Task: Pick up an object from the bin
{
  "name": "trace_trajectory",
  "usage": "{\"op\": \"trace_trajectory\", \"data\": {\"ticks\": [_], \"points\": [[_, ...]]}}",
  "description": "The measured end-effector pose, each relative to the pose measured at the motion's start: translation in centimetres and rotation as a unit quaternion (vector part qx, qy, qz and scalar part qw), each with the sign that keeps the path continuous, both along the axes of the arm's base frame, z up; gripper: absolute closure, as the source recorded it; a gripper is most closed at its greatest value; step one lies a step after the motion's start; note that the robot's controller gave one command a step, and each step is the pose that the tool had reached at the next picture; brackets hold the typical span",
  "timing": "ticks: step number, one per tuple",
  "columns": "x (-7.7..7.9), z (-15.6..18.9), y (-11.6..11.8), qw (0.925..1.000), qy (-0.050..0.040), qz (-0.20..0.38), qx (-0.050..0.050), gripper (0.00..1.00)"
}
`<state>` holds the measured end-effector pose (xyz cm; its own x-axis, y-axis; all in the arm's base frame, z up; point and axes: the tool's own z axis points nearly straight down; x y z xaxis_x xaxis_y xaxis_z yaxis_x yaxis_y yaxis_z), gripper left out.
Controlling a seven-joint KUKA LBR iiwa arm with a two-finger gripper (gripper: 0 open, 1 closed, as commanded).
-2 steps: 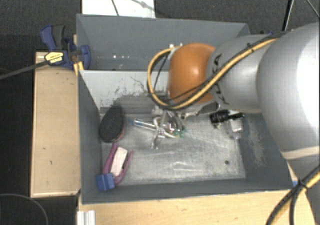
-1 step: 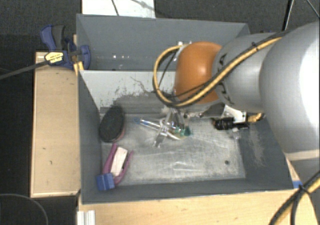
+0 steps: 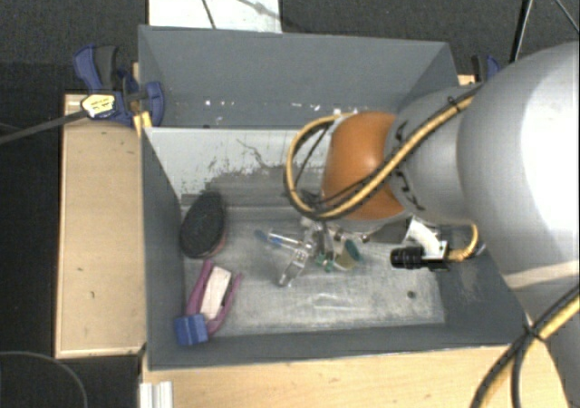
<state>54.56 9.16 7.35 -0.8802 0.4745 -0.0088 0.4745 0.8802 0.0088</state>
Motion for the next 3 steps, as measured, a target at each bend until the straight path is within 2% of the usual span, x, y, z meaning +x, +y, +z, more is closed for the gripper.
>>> {"op": "trace_trajectory", "data": {"ticks": [1,2,3], "points": [[0.2,0.2,0.1,1.0,0.0023,-0.001,-0.001,0.0],[0.3,0.3,0.0,1.0,-0.0001,-0.002,-0.001,1.0],[0.5,5.6,0.0,1.0,0.0024,-0.001,-0.001,1.0]]}}
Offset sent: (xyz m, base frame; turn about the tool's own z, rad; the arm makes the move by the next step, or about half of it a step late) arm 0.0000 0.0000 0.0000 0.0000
